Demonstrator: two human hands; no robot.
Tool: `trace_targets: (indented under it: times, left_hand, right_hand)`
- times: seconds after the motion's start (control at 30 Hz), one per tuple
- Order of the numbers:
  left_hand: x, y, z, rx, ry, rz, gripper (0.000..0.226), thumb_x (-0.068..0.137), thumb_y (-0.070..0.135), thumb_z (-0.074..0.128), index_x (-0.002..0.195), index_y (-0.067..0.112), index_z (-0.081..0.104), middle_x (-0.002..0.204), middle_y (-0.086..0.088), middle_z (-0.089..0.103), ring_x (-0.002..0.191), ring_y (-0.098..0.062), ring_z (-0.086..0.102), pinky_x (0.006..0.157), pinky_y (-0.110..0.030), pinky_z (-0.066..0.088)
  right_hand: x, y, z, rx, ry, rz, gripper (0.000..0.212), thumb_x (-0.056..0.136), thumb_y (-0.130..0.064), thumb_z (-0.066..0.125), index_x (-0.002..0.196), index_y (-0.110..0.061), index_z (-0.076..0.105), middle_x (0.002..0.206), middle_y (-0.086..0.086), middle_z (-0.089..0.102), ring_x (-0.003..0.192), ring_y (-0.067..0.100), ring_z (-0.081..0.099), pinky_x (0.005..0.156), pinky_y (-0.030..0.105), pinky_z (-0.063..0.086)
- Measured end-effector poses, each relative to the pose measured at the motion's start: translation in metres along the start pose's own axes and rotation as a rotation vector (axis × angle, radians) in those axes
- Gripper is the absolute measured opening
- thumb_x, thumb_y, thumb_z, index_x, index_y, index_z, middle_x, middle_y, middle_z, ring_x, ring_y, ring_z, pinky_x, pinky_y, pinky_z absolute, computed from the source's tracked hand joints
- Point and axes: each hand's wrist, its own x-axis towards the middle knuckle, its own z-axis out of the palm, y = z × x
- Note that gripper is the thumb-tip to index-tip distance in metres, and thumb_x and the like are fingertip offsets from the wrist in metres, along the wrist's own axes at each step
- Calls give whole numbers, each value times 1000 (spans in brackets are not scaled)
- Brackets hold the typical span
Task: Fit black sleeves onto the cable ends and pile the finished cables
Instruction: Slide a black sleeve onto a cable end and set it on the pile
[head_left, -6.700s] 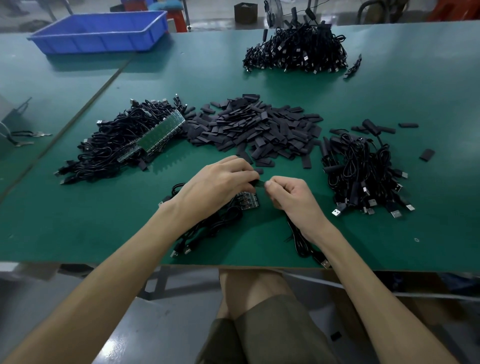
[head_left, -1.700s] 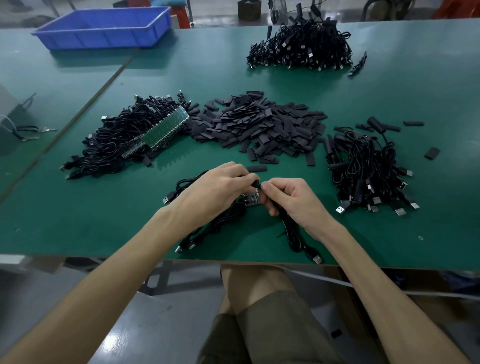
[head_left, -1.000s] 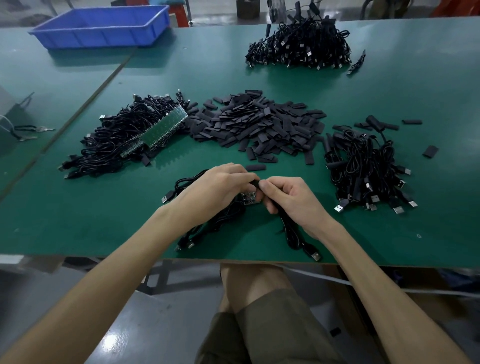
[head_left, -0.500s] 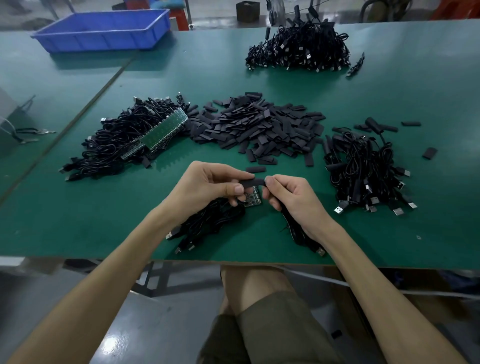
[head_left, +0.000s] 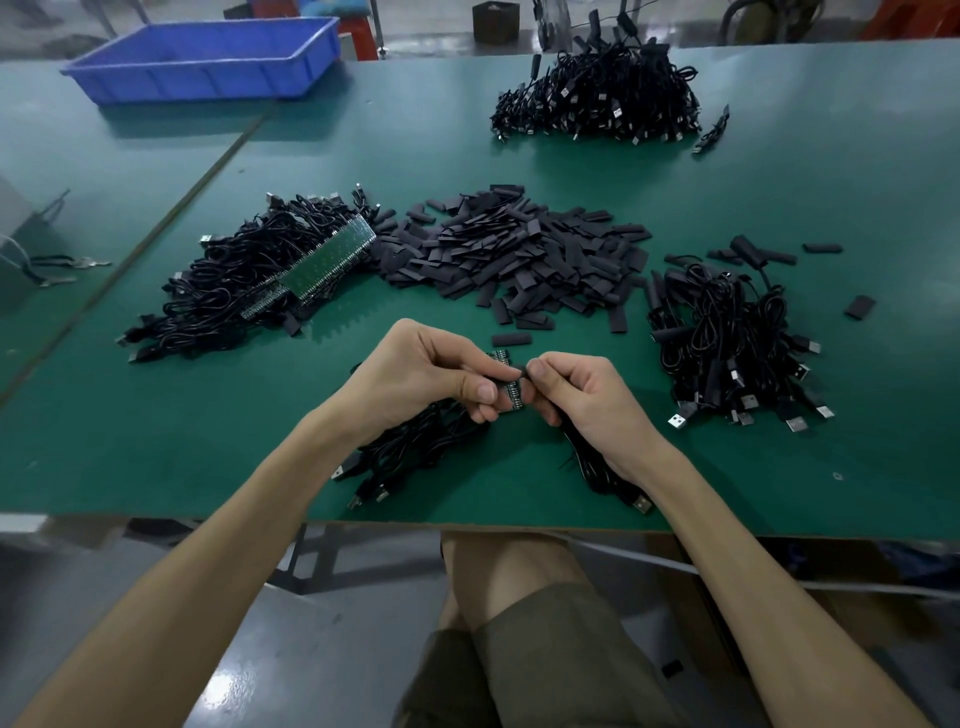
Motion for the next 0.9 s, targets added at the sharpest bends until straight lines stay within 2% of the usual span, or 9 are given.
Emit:
trace_targets:
  times: [0.2, 0.5, 0.57, 0.63, 0.7, 0.73, 0.8, 0.9]
  left_hand:
    - [1, 2, 4, 20, 6, 33, 21, 77, 0, 75, 97, 0, 77, 81, -16, 77, 65, -22, 72, 68, -26, 59]
    - [0, -1, 4, 18, 13, 67, 14, 79, 1, 76, 93, -1, 78, 82, -19, 76, 68, -26, 72, 68, -30, 60]
    - [1, 0, 5, 21, 41, 104, 16, 84, -1, 73, 99, -4, 76, 83, -20, 76, 69, -26, 71, 69, -31, 60]
    - [5, 2, 9, 26, 98, 131, 24, 91, -1, 68, 115, -4, 70, 90, -20, 76, 75, -27, 73, 72, -31, 60]
    - [11, 4, 14, 7, 169, 76, 35, 96, 7, 65, 131, 1, 60, 100, -15, 77, 84, -30, 75, 75, -36, 62]
    - [14, 5, 18, 9, 195, 22, 37, 98, 12, 64, 132, 1, 56, 104, -13, 77, 87, -32, 75, 74, -38, 62]
    - [21, 6, 30, 117, 206, -75, 30, 99, 18, 65, 123, 1, 60, 100, -10, 77, 83, -29, 75, 72, -42, 63]
    - [28, 2, 54, 432, 74, -145, 22, 98, 28, 66, 107, 8, 66, 83, -5, 76, 61, -19, 71, 65, -39, 61]
  right_hand:
    - [1, 0, 0, -10, 13, -8, 35, 108, -20, 52, 78, -14, 67, 61, -1, 54, 56, 10, 47, 58, 20, 40]
    - [0, 1, 1, 11, 20, -8, 34, 108, -21, 52, 79, -13, 68, 62, -4, 56, 58, 10, 49, 60, 19, 42]
    - [1, 1, 1, 24, 38, -5, 35, 109, -22, 51, 80, -14, 68, 61, -5, 56, 58, 9, 49, 60, 18, 42]
    - [0, 0, 1, 60, 96, -5, 34, 109, -24, 50, 81, -14, 68, 60, -5, 56, 58, 9, 49, 61, 17, 42]
    - [0, -1, 0, 139, 191, -9, 33, 109, -26, 51, 84, -15, 69, 62, -4, 58, 60, 9, 51, 64, 17, 44]
    - [0, -1, -1, 183, 242, -12, 32, 108, -27, 51, 86, -15, 70, 64, -3, 59, 62, 9, 52, 66, 17, 45]
    - [0, -2, -3, 262, 318, -18, 29, 105, -31, 54, 89, -16, 73, 69, -1, 61, 67, 11, 55, 70, 20, 48]
    - [0, -3, -6, 352, 357, -17, 26, 98, -36, 61, 94, -14, 74, 74, 0, 62, 74, 13, 57, 79, 33, 50]
